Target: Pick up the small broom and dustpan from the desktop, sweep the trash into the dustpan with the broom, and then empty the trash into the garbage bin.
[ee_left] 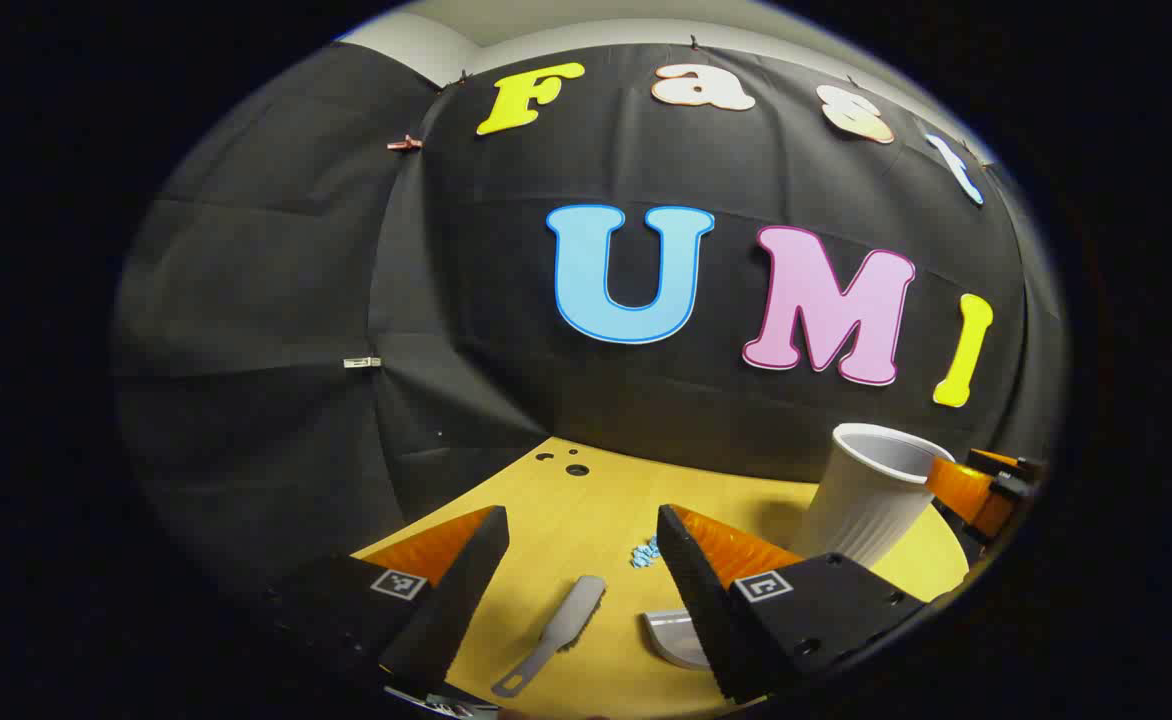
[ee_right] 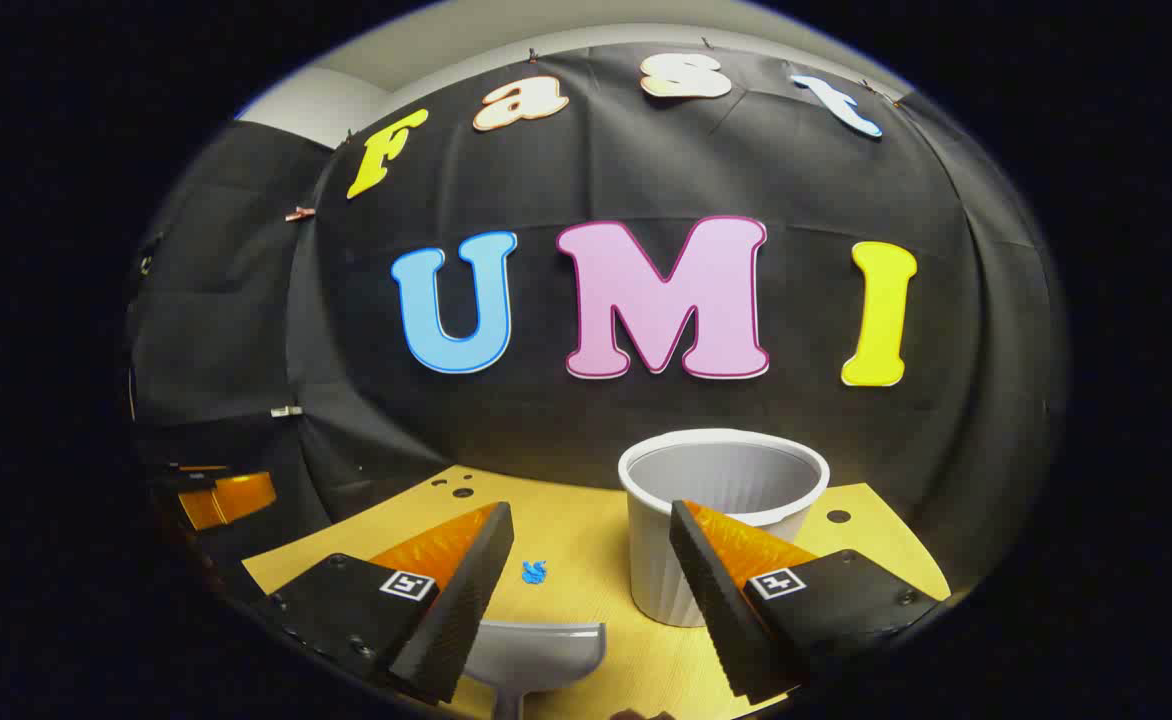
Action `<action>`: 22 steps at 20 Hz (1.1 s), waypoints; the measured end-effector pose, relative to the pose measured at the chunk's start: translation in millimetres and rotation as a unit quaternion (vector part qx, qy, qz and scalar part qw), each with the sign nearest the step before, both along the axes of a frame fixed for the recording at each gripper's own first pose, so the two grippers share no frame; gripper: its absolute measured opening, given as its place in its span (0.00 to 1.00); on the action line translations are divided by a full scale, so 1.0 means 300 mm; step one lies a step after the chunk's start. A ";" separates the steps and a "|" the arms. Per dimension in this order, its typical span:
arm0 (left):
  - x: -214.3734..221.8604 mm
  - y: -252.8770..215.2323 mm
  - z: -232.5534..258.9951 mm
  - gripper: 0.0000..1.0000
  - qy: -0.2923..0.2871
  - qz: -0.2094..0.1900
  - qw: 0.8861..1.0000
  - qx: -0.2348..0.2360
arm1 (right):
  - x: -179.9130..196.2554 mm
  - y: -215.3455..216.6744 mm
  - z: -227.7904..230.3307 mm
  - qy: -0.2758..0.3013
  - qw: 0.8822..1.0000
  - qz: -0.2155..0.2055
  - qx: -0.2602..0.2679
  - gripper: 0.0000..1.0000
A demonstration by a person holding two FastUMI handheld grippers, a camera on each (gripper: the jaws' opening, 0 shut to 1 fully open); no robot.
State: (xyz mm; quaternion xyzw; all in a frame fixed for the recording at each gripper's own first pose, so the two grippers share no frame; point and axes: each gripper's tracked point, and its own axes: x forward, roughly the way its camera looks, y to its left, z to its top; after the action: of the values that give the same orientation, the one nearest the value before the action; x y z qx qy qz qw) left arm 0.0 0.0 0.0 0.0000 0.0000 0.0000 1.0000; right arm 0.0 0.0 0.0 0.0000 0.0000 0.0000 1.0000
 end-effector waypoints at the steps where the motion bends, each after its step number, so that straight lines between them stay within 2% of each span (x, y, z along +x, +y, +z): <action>1: 0.015 0.003 0.007 0.96 0.001 -0.003 1.000 0.002 | 0.016 -0.001 -0.028 0.013 1.000 -0.002 -0.004 0.98; 4: 0.065 0.007 -0.009 0.96 0.013 -0.020 0.999 0.024 | 0.030 0.018 -0.029 0.021 1.000 -0.011 0.005 0.97; 8: 0.095 -0.003 -0.042 0.96 0.041 -0.071 0.996 0.032 | 0.032 0.039 -0.035 0.030 0.998 -0.042 0.022 0.98; 14: 0.120 0.003 -0.090 0.96 0.055 -0.124 0.989 0.055 | 0.016 0.034 -0.090 0.056 0.995 -0.081 0.024 0.97; 20: 0.125 0.004 -0.155 0.96 0.085 -0.155 0.983 0.057 | -0.011 0.051 -0.111 0.068 0.993 -0.092 0.031 0.97; 22: 0.141 0.033 -0.209 0.96 0.122 -0.136 0.980 0.072 | -0.018 0.063 -0.119 0.072 0.993 -0.090 0.028 0.97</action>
State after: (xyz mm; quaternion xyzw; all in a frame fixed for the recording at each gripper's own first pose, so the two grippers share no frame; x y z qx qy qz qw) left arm 42.3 9.8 -62.6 0.0722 0.1220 -0.1362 0.9805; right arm -5.5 19.0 -35.8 0.0284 0.0721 -0.0902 0.9929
